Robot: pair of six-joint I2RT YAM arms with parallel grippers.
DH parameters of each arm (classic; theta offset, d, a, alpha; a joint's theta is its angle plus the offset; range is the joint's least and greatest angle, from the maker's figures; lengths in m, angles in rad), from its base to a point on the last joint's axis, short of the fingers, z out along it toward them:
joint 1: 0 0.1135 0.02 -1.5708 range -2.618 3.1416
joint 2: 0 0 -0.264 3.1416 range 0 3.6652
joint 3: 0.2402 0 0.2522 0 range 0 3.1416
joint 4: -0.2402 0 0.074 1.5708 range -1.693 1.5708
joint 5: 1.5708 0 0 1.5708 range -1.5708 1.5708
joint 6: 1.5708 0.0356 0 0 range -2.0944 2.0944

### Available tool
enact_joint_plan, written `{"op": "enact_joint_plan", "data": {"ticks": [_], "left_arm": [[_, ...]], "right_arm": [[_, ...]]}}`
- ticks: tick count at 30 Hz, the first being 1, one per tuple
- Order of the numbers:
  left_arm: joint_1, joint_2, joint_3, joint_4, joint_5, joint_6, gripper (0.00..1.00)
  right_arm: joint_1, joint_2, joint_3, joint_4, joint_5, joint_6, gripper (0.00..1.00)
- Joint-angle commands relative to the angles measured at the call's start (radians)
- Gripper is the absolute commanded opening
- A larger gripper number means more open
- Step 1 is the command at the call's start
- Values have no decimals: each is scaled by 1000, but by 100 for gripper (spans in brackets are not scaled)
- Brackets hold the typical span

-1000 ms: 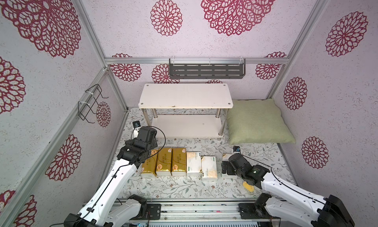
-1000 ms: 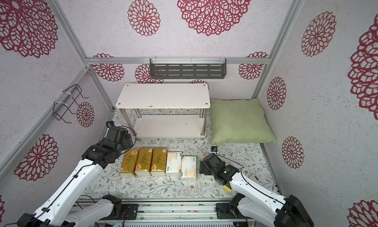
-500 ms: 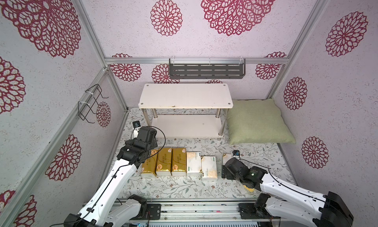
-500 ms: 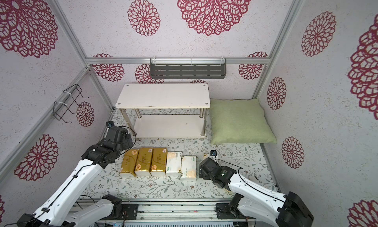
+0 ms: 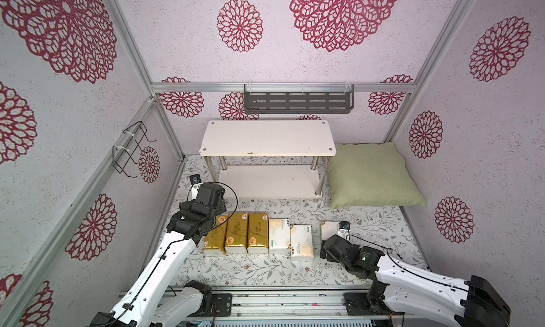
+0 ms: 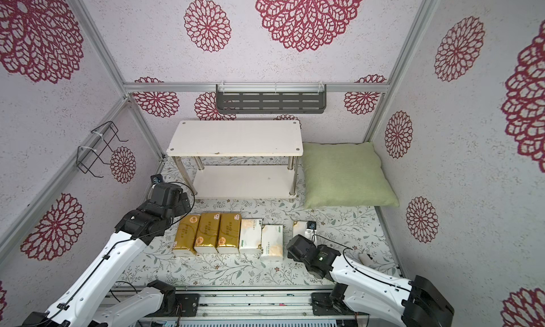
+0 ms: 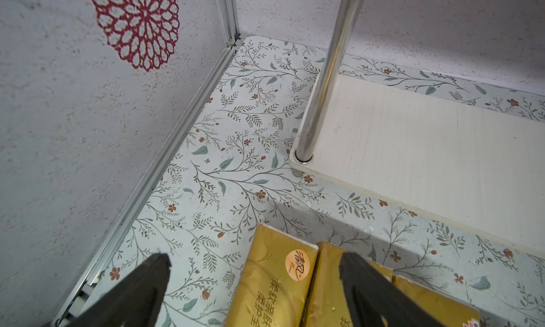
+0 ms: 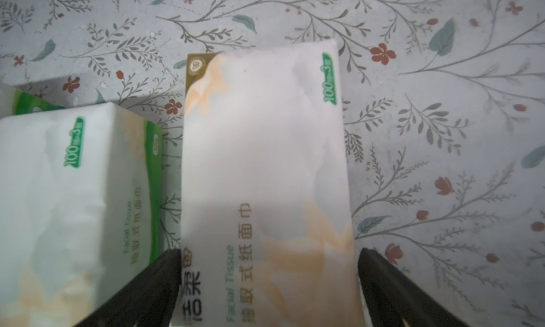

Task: Place the tissue boxes on the shelf by color
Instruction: Pick up the box of tissues from the center of the board.

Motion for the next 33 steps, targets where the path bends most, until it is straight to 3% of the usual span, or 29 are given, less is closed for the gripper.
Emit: {"op": "enact_joint_plan", "data": {"ticks": [1, 22, 33], "left_arm": [[9, -11, -2, 0, 0, 6, 97], [9, -4, -1, 1, 1, 7, 97], [9, -2, -3, 1, 2, 7, 97]], "right_arm": [[12, 3, 2, 18, 72, 31, 99], [24, 74, -20, 102, 87, 24, 99], [15, 193, 2, 157, 136, -23, 99]]}}
